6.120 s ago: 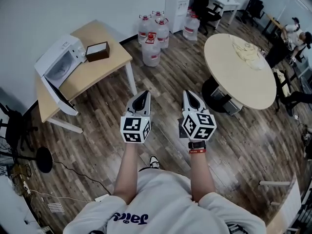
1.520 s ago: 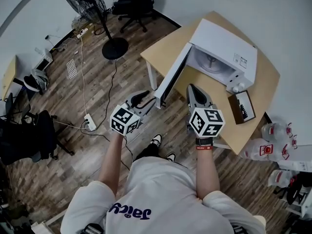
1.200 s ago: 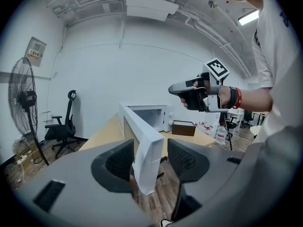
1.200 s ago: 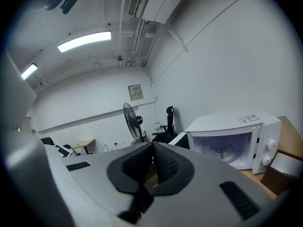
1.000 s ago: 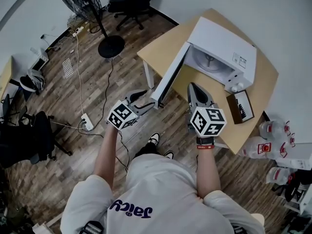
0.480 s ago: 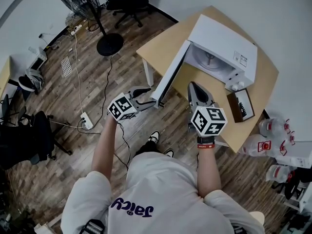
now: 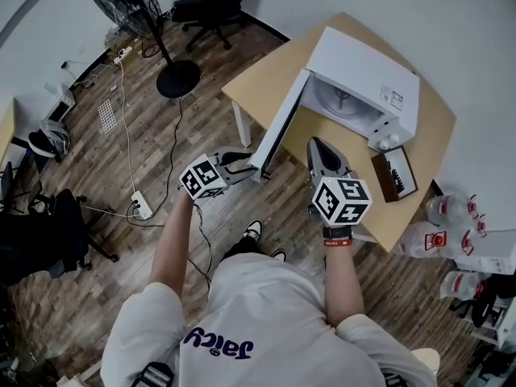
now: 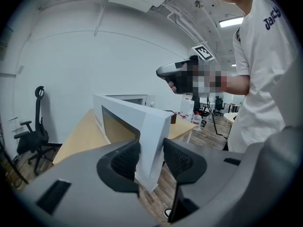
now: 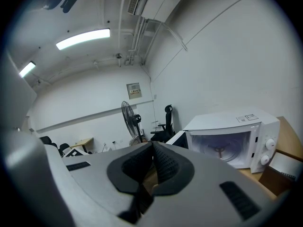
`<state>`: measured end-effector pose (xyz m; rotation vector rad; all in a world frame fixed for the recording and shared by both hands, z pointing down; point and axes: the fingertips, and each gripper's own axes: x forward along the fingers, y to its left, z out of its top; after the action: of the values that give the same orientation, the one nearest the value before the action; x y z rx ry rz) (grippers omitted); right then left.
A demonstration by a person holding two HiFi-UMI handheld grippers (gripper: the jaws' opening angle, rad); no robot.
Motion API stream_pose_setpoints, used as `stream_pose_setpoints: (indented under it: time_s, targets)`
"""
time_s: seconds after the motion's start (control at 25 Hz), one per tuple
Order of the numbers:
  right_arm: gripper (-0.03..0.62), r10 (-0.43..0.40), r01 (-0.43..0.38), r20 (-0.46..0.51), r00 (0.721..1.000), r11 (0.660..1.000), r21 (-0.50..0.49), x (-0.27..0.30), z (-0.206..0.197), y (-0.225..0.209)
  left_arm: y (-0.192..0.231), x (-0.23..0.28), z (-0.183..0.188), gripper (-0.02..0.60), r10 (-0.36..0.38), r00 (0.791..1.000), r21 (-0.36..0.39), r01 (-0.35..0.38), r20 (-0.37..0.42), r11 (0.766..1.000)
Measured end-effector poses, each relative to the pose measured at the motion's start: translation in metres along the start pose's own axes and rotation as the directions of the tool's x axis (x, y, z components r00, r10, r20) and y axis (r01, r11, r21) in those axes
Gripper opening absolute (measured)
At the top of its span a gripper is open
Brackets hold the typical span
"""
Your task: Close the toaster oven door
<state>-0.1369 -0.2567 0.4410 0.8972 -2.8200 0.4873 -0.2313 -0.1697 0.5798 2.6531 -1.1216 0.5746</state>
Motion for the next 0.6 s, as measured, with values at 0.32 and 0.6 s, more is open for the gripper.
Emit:
stream_pose_setpoints:
  time_s: [0.32,0.6]
  targets:
    - [0.015,0.014,-0.014,0.005,1.0,1.0,0.003,-0.004,0.002,0.008,-0.007,0.004,0.005,0.169,0.002,1.0,-0.008,-0.002,0.011,1.0]
    - [0.015,0.022,-0.022,0.009,1.0,1.0,0.011,-0.011,-0.001,0.014,-0.019,0.012,0.008,0.16,0.001,1.0,-0.012,-0.001,0.014,1.0]
